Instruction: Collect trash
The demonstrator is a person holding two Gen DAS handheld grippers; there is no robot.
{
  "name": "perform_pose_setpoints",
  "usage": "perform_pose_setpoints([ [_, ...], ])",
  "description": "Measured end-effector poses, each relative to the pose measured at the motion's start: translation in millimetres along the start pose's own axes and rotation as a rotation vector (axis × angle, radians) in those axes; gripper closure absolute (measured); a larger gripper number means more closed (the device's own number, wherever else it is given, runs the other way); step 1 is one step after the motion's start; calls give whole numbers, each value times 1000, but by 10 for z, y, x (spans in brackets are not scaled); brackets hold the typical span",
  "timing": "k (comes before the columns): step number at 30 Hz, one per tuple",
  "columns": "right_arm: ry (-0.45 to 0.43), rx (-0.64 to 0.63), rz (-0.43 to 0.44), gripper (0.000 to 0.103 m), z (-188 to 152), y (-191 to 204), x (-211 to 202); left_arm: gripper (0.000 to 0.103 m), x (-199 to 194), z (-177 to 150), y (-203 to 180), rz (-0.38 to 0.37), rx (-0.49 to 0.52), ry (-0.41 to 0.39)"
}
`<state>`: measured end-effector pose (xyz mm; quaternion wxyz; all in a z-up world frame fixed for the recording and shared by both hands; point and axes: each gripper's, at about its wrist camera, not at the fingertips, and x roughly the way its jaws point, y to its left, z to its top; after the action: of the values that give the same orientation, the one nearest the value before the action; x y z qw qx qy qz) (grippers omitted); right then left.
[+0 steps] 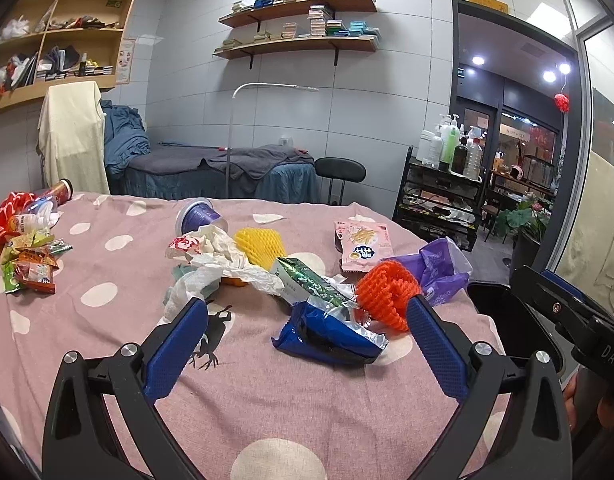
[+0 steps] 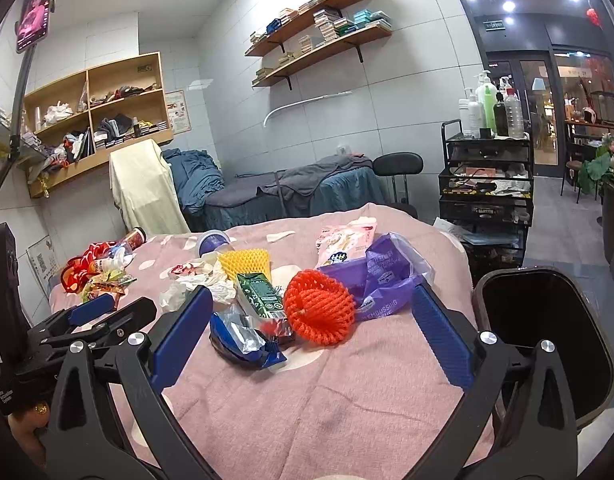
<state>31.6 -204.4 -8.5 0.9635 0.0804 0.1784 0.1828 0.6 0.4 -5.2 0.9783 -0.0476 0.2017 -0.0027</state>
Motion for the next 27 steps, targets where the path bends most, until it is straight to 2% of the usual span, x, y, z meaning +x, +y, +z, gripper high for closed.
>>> perform_pose_setpoints([
  [27,4,3,-2,5,-16,-14,-26,5,20,-41,-9,-9,-7,8],
])
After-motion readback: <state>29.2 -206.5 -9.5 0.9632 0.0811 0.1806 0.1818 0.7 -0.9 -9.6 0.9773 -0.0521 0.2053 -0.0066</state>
